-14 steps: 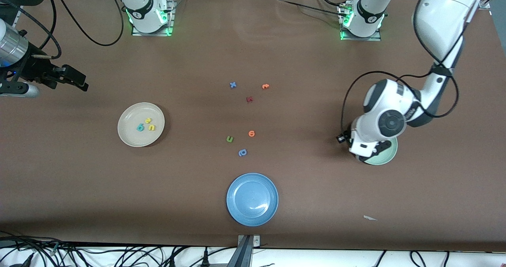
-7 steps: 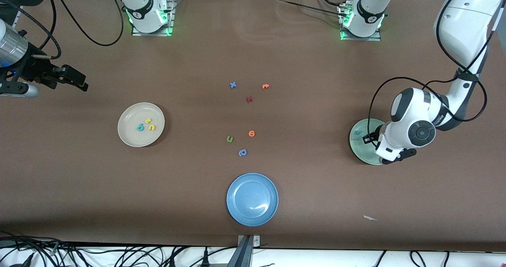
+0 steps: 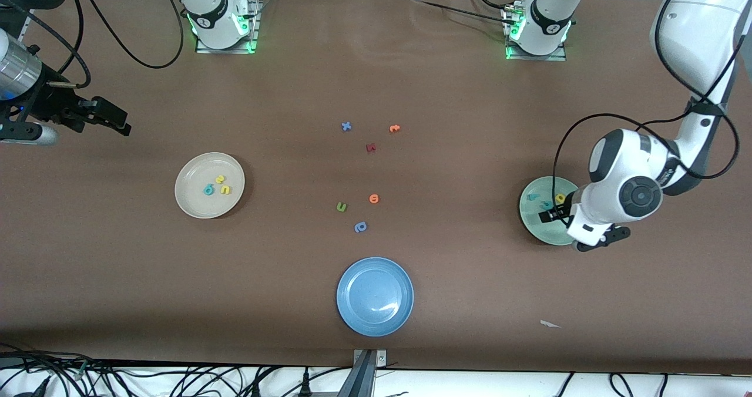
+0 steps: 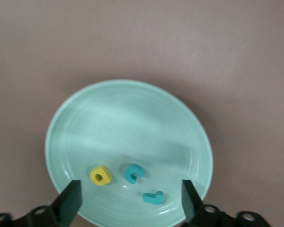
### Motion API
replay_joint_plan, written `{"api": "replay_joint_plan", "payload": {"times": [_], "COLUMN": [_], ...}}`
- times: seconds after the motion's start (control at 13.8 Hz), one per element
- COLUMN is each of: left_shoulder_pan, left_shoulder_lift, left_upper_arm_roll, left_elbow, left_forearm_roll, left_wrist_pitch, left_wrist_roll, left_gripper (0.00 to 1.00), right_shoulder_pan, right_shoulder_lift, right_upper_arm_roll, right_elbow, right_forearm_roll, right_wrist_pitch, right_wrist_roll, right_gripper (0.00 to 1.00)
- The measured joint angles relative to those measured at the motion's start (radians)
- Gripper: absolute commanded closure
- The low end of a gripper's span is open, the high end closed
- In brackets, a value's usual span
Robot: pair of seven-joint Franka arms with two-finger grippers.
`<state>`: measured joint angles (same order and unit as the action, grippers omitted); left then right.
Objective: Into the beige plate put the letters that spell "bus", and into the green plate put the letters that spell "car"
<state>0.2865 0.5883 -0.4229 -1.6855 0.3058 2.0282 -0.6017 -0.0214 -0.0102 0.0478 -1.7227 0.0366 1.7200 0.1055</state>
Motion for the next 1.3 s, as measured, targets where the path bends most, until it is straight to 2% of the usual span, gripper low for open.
{"api": "replay_joint_plan", "payload": {"times": [0.36, 0.65, 0.94, 1.16, 1.3], "left_shoulder_pan": [0.0, 0.0, 0.0, 0.0, -0.002], "left_shoulder_lift": [-0.034, -0.036, -0.048, -0.07, -0.088], "left_upper_arm_roll": [-0.029, -0.035, -0.036, -0.018, 0.02], "left_elbow": [0.229, 0.398, 0.468, 0.476, 0.482], "left_forearm_roll": [-0.015, -0.02, -0.036, -0.117, -0.204], "left_wrist_pitch": [-0.306, -0.556, -0.618, -0.62, -0.613], "left_wrist_roll": [0.102, 0.299, 0.379, 0.401, 0.413], "left_gripper": [0.0, 0.0, 0.0, 0.01, 0.01], "right_shoulder_pan": [-0.001, -0.001, -0.001, -0.001, -0.001], "right_shoulder_lift": [0.0, 0.0, 0.0, 0.0, 0.0], "right_upper_arm_roll": [0.0, 0.0, 0.0, 0.0, 0.0], "right_elbow": [0.0, 0.0, 0.0, 0.0, 0.0], "right_forearm_roll": [0.0, 0.0, 0.0, 0.0, 0.0], "right_wrist_pitch": [0.0, 0.0, 0.0, 0.0, 0.0], "right_wrist_roll": [0.0, 0.0, 0.0, 0.0, 0.0], "right_gripper": [0.0, 0.0, 0.0, 0.0, 0.0]}}
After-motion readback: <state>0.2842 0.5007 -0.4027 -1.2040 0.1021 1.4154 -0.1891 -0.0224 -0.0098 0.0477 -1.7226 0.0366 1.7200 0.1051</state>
